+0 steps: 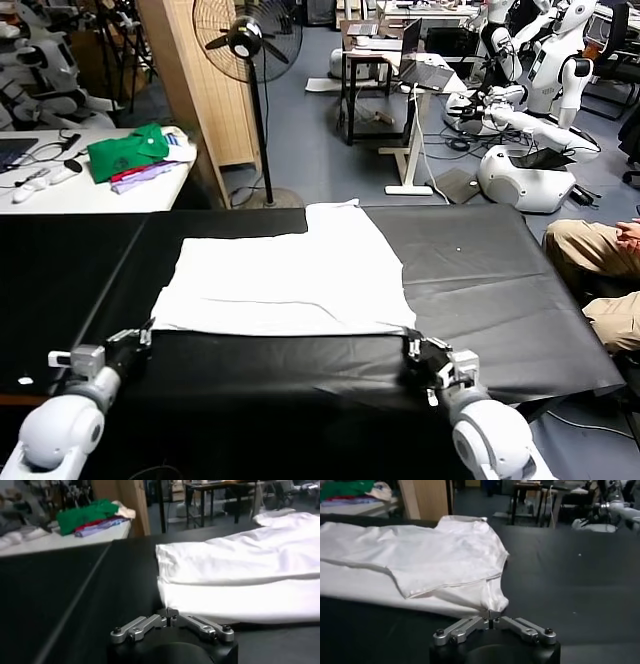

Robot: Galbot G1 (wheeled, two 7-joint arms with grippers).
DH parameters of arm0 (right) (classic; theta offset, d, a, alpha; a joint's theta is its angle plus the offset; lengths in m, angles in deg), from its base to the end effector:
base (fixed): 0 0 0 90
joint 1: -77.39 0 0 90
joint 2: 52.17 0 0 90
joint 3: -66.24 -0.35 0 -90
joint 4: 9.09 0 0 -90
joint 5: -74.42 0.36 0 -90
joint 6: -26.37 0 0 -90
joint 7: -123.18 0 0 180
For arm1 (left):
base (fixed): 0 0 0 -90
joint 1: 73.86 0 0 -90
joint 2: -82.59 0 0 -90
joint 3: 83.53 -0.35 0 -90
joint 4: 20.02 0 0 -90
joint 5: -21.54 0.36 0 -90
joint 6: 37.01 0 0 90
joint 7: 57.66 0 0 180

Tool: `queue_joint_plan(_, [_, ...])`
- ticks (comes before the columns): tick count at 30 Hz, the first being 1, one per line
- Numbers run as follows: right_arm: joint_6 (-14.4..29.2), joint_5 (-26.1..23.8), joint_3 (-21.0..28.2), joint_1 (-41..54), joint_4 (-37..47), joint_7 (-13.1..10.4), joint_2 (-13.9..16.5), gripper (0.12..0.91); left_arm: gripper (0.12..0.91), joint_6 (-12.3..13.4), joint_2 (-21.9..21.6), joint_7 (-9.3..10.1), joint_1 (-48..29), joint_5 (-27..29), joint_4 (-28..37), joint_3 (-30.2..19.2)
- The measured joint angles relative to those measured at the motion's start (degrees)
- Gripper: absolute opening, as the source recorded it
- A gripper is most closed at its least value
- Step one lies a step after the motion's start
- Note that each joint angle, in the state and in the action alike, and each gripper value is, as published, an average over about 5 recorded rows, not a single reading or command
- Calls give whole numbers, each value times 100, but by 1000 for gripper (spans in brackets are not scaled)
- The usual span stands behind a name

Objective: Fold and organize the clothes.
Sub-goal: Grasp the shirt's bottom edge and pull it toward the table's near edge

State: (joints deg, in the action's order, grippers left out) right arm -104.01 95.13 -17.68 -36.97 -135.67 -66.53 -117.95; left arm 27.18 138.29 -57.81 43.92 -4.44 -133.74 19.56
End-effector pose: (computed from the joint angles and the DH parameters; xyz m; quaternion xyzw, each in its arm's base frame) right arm 0.2057 -0.0276 -0.2426 0.0823 -0.9560 0.0590 0.2753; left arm 0.2246 0.1773 -0.2624 -0.0089 -0.9689 -0.0935 0.2289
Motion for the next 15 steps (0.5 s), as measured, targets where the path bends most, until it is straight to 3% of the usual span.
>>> queue_joint_plan(6, [-182,-139,-196,-558,-490,34,15,120,127,-82,-98,145,824,-54,-696,236])
queue_joint_plan(11, [-182,-215,-262,-713,-544,225,17,138,127,-108,-106,249,1462,-137,-1024,462])
queue_joint_plan(15, [-182,-317,-322,-798,-624,324,34,297,166,-176,-56,363,1678,-276,-1168,591])
